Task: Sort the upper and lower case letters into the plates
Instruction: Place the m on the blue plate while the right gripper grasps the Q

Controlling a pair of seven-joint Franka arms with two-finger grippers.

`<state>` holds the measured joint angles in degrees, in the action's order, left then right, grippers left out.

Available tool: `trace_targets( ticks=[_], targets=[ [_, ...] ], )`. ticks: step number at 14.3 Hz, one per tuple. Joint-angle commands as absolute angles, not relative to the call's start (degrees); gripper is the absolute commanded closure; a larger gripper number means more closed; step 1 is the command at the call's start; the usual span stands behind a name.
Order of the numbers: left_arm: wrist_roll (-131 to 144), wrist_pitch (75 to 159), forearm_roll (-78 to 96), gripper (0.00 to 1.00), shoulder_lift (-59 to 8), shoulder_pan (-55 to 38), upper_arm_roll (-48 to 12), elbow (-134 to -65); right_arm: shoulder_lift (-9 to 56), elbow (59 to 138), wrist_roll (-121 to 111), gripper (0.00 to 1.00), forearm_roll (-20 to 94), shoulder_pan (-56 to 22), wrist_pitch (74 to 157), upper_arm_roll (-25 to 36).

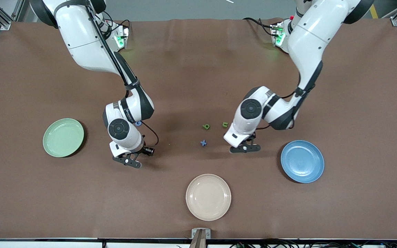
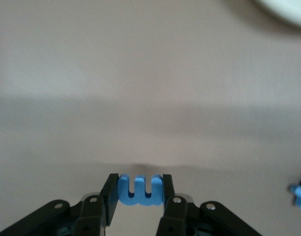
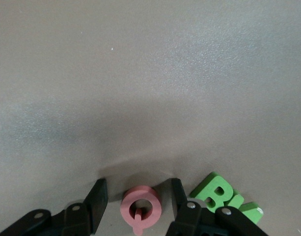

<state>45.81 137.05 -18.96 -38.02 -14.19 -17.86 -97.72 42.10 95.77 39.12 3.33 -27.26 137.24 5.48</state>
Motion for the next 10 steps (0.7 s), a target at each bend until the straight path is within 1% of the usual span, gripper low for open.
trace_targets(
  ticks=[1,5,6,7,10],
  targets=[
    [38.9,136.2,-19.8,1.00,-33.1,-7.1,-18.5,-99.2,42.3,97.1,38.7,0.39,4.0,-27.2,136.8,5.1],
    [26.8,136.2,-20.0,1.00,-34.0,2.3,-18.1,-98.2,42.1,97.6,38.7,0.40,4.0,-27.3,136.8,5.1],
    [25.5,136.2,-20.0,0.98,-35.1,3.9,-18.0,-98.3,42.1,97.6,38.7,0.40,4.0,-27.5,136.7,5.1],
    [25.1,136.2,-20.1,0.92,-36.0,6.7,-17.9,-98.4,42.1,97.6,38.7,0.41,4.0,-27.6,135.8,5.1],
    [22.6,136.2,-20.0,0.89,-36.7,9.3,-17.8,-98.9,42.0,97.8,38.6,0.48,4.0,-27.5,135.1,5.0]
  ],
)
